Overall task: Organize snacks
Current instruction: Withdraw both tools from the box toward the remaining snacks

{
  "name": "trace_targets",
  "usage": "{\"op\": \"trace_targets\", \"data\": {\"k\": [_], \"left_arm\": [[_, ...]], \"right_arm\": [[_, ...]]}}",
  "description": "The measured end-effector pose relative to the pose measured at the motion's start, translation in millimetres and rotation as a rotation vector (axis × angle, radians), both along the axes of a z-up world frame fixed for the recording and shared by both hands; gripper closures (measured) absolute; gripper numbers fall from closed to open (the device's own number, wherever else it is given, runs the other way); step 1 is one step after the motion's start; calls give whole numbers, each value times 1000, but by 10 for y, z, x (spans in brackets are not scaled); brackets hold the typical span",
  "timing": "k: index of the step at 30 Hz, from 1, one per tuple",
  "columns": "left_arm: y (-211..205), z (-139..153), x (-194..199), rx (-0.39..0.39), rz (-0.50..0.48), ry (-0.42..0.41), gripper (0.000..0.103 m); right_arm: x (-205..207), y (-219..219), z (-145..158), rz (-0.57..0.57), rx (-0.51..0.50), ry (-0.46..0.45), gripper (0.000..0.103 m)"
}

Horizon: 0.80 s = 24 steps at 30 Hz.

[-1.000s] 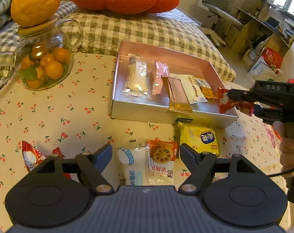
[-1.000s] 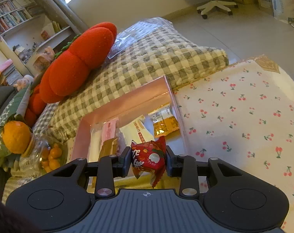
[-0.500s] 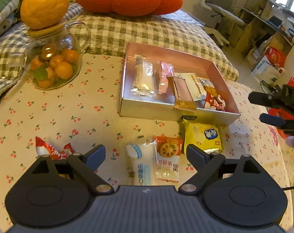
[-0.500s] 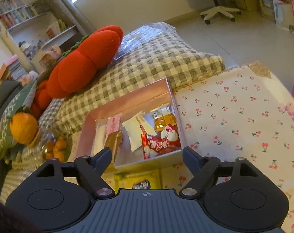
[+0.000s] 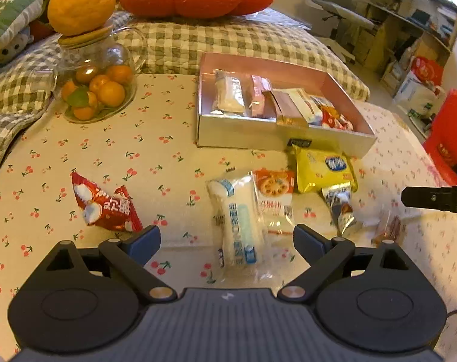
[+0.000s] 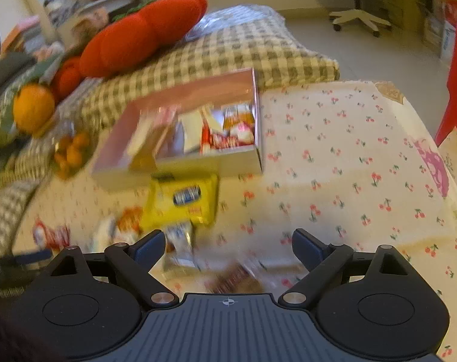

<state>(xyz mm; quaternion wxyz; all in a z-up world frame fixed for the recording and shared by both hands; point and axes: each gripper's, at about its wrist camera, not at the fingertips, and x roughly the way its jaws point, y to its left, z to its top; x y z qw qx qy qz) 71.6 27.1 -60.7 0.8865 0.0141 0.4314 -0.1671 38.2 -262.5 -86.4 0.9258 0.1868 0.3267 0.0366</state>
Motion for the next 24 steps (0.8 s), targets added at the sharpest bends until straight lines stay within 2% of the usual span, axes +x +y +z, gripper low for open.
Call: {"op": "trace_targets", "data": {"k": [4, 10, 13, 16, 19, 24], "left_arm": [[35, -93, -98, -1, -13, -35, 8], [32, -300, -182, -16, -25, -29, 8], [13, -375, -201, 1, -39, -26, 7], [-22, -414, -247, 31, -51, -61, 4], [-95, -462, -290, 85, -74, -94, 0], [-94, -478, -306, 78, -63, -132, 0]], "right_arm": [[-130, -54, -134, 27, -17, -32, 10], [-255, -38, -361, 76, -102, -20, 10], [-308, 29, -461, 131, -160, -19, 10], [-329, 92, -559, 166, -214, -9, 10], [-337, 154, -621, 173, -282, -29, 2], [-284, 117, -675, 153, -262, -64, 0]]}}
